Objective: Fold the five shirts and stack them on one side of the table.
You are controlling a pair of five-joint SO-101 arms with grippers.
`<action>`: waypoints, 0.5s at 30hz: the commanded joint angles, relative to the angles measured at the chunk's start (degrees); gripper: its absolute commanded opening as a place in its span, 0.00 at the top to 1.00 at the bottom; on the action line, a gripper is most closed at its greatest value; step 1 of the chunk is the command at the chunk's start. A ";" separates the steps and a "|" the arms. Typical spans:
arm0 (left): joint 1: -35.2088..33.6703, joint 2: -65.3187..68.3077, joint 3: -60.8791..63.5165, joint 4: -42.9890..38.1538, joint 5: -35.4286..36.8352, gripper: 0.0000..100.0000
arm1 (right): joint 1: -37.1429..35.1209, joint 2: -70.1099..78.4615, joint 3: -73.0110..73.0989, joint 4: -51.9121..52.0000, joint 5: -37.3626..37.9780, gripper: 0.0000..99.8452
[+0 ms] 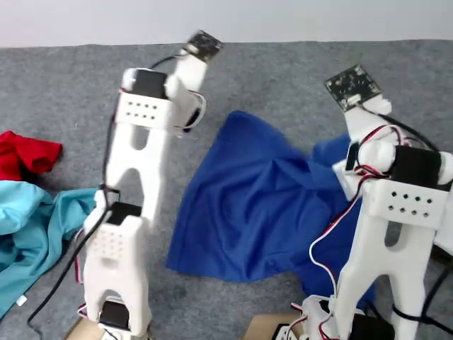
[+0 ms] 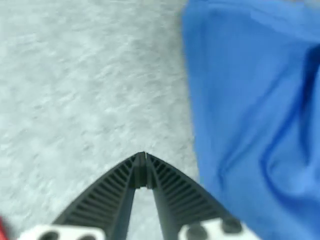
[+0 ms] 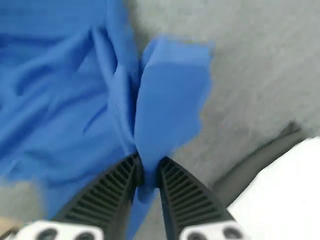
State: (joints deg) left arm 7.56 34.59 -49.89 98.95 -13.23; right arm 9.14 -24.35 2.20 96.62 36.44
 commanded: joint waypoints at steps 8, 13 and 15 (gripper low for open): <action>-2.11 -21.45 16.92 1.49 -0.26 1.00 | 3.74 -4.44 7.74 6.02 2.99 0.99; -5.80 -26.11 21.76 1.49 -0.26 1.00 | 5.49 -11.91 18.20 5.93 6.59 0.99; -7.12 -26.81 22.90 1.49 -0.26 1.00 | 6.64 -15.52 22.33 5.93 8.44 0.99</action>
State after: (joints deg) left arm 2.20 11.82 -27.74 99.03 -13.23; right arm 14.15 -34.29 21.01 100.31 42.33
